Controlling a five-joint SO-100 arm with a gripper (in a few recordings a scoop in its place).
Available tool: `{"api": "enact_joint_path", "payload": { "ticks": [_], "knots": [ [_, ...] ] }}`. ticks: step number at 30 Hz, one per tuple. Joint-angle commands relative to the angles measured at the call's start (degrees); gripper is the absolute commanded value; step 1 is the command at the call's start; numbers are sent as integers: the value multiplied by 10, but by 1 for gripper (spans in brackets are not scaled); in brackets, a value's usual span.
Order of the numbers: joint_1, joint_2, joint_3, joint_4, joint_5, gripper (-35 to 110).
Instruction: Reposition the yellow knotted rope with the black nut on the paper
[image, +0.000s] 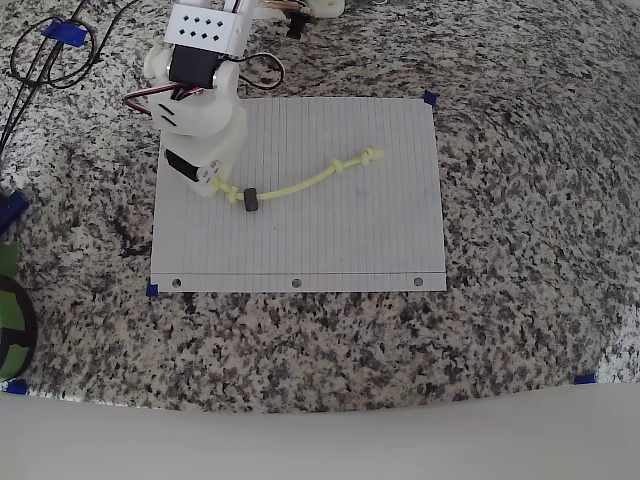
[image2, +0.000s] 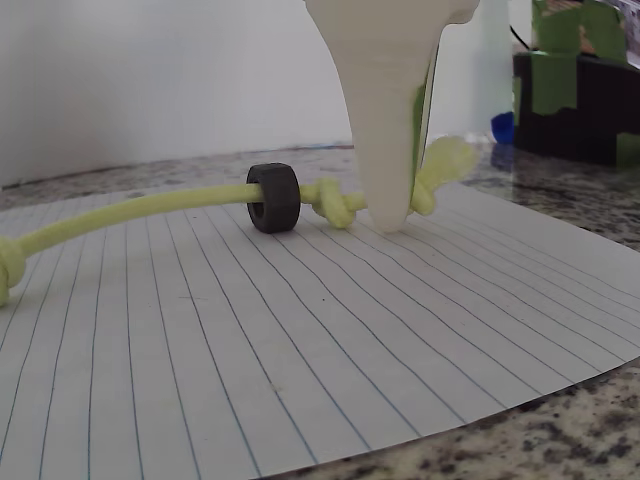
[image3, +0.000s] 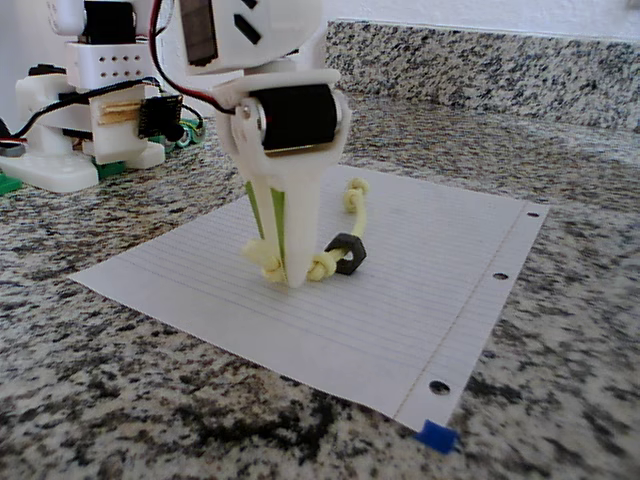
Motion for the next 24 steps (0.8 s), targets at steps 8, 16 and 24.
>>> {"api": "enact_joint_path", "payload": {
  "ticks": [8,16,24],
  "knots": [
    [46,193,10,-24,3,0],
    [50,490,221,-164,39,0],
    [107,791,398,-247,71,0]
  ]
}}
